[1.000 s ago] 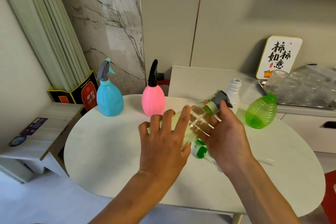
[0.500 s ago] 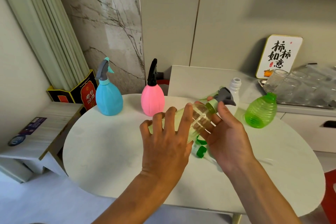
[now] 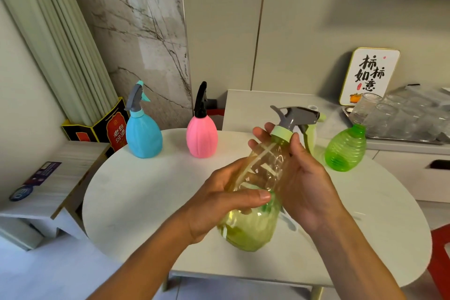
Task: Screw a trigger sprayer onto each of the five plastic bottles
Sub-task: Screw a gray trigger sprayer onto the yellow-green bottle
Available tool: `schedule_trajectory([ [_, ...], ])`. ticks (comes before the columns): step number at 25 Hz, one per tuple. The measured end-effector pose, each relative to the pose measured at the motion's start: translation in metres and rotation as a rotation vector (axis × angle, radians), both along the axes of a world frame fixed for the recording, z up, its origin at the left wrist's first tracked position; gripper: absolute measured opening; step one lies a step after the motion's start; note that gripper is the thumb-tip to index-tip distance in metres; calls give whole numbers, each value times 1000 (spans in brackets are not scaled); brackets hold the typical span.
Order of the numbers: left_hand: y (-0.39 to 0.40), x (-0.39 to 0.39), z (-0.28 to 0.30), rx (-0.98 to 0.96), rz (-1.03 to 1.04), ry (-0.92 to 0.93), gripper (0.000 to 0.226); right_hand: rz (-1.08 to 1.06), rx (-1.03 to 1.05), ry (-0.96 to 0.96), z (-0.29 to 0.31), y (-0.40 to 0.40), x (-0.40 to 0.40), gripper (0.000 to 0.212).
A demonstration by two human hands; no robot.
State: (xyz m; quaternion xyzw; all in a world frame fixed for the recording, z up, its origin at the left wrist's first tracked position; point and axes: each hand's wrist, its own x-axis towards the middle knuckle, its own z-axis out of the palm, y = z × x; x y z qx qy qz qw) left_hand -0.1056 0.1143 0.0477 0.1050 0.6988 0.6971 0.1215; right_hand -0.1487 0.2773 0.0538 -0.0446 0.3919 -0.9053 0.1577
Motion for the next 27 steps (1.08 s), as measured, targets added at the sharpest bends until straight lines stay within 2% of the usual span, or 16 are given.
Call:
schedule_trajectory([
  [4, 4, 1, -5, 11, -8, 10, 51, -35, -40, -33, -4, -2, 3, 36],
  [7, 7, 1, -7, -16, 6, 17, 48, -72, -1, -83, -8, -7, 2, 61],
  [8, 7, 1, -7, -17, 5, 15, 48, -69, -8, -79, -8, -8, 2, 61],
  [11, 3, -2, -6, 25, 0, -16, 51, -8, -56, -14, -3, -4, 2, 34],
  [16, 6, -1, -7, 30, -11, -15, 51, -84, -57, 7, -4, -6, 1, 22],
  [18, 9, -1, -9, 36, 19, -30, 48, -140, 2, -33, -5, -8, 0, 25],
  [21, 4, -2, -10, 221, -54, -200, 43, -101, -35, 5, -5, -3, 0, 42],
  [24, -6, 0, -9, 415, -238, -446, 85, 123, -193, 104, 0, 4, 4, 32],
  [25, -8, -1, -6, 425, -256, -454, 87, 135, -198, 120, 3, 6, 3, 30],
  [27, -8, -4, 0, 292, -119, -353, 67, 26, -150, 85, 6, 7, 2, 23],
])
